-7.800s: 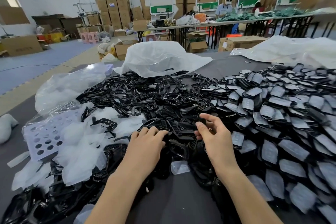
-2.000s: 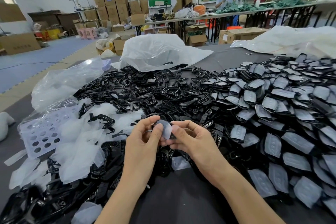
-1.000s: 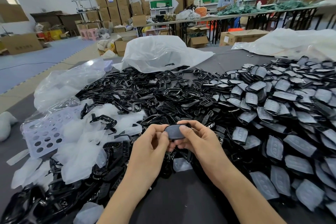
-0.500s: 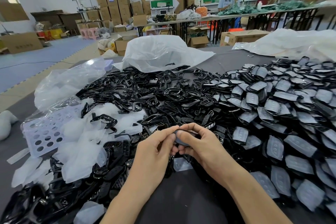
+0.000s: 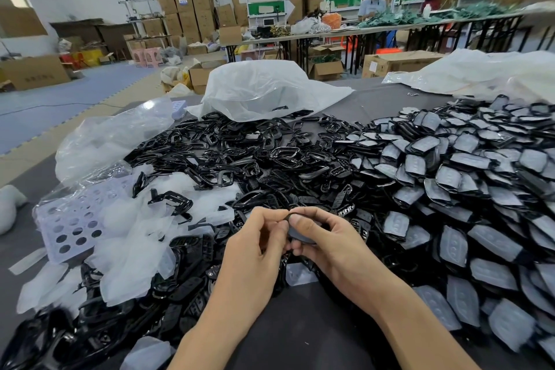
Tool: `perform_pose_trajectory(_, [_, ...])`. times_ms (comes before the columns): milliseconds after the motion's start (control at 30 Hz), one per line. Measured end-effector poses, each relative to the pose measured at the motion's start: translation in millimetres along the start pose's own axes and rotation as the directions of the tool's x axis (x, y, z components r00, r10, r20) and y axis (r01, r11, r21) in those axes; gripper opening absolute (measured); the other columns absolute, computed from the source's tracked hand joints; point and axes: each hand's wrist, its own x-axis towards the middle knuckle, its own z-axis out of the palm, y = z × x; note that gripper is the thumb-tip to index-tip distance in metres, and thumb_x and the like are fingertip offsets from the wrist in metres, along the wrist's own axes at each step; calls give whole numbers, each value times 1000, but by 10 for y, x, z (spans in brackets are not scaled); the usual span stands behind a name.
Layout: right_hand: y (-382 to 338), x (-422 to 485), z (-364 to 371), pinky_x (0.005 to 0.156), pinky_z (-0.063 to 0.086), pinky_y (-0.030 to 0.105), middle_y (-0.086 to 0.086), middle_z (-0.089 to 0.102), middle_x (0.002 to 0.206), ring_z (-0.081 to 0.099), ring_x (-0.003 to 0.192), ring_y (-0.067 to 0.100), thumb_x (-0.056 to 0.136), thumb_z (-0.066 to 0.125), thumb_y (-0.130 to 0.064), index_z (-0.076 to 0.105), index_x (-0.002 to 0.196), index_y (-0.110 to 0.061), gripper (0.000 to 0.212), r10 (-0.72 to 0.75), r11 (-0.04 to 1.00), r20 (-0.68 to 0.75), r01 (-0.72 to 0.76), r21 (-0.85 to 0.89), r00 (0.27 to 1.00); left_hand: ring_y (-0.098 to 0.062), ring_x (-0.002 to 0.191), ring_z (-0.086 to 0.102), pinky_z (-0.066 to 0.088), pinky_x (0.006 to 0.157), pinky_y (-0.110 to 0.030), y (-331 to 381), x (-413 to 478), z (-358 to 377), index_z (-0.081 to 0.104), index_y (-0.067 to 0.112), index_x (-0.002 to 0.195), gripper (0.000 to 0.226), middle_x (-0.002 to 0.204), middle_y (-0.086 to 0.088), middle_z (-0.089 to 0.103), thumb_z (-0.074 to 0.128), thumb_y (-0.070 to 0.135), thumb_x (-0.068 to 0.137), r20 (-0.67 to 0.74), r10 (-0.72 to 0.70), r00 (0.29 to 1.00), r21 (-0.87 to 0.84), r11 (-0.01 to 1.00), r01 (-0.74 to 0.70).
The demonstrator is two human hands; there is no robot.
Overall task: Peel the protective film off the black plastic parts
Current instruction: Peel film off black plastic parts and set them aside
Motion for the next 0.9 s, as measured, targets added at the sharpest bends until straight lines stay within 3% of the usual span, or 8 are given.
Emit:
perform_pose_trajectory(67, [-11, 4, -14, 63, 55, 25, 10, 68, 78, 63, 65, 18, 85, 75, -14, 76, 84, -18, 4, 7, 999, -7, -7, -40, 1000, -2, 79, 68, 46, 69, -7, 8, -8, -7, 61, 48, 99, 27, 82, 17, 71, 55, 22, 101, 29, 17, 999, 3, 1000, -17])
perform_pose_trajectory(167, [-22, 6, -46, 63, 54, 25, 11, 68, 77, 62, 66, 20, 82, 74, -15, 70, 73, -24, 14, -12, 991, -3, 12, -136, 1000, -4, 83, 69, 47, 72, -7, 18, -11, -12, 64, 48, 104, 31, 84, 17, 71, 54, 19, 102, 42, 91, 995, 45, 995, -93])
perform_pose_trajectory(300, [-40, -4, -18, 63, 52, 24, 7, 62, 69, 57, 61, 16, 73, 73, -25, 58, 63, -24, 18, -78, 987, -68, 68, -147, 995, 0, 94, 65, 50, 78, -14, 8, -40, -17, 60, 40, 117, 22, 101, 22, 66, 49, 28, 103, 40, 243, 969, 246, 938, -245])
perform_pose_trajectory(433, [-25, 32, -31, 56, 46, 22, 0, 50, 62, 45, 56, 12, 87, 67, -7, 51, 56, -27, 40, -107, 990, -216, 85, -109, 970, -6, 82, 64, 53, 67, -31, 23, -82, -2, 55, 35, 124, 29, 99, 15, 63, 44, 25, 99, 183, 320, 929, 417, 831, -368])
perform_pose_trajectory(633, [-70, 40, -69, 53, 51, 20, 1, 57, 66, 59, 55, 13, 87, 65, -3, 49, 62, -19, 34, -109, 994, -316, 95, -59, 942, -8, 64, 55, 49, 56, -29, 88, -169, 160, 50, 41, 129, 40, 83, 12, 63, 47, 22, 93, 331, 318, 889, 385, 814, -435])
perform_pose_trajectory(733, [-84, 54, -74, 51, 50, 21, 3, 56, 66, 57, 54, 13, 88, 64, 0, 47, 64, -17, 33, -98, 995, -301, 104, 4, 949, -2, 69, 58, 48, 62, -18, 75, -151, 133, 59, 40, 125, 38, 87, 16, 63, 48, 21, 94, 241, 315, 918, 287, 881, -377])
perform_pose_trajectory(800, [-79, 59, -65, 51, 49, 19, -1, 55, 62, 55, 53, 10, 88, 64, 0, 49, 62, -18, 35, -92, 996, -291, 93, -9, 952, 3, 65, 57, 42, 61, -10, 54, -116, 88, 63, 41, 119, 32, 83, 23, 62, 47, 26, 96, 102, 270, 957, 233, 929, -287])
perform_pose_trajectory(900, [-79, 42, -47, 55, 53, 20, 0, 61, 66, 61, 55, 12, 88, 66, -3, 51, 63, -18, 33, -60, 998, -259, 55, -25, 964, -10, 50, 48, 39, 47, -23, -1, -54, 52, 61, 48, 112, 25, 68, 5, 59, 44, 35, 100, -65, 90, 994, 106, 991, -82])
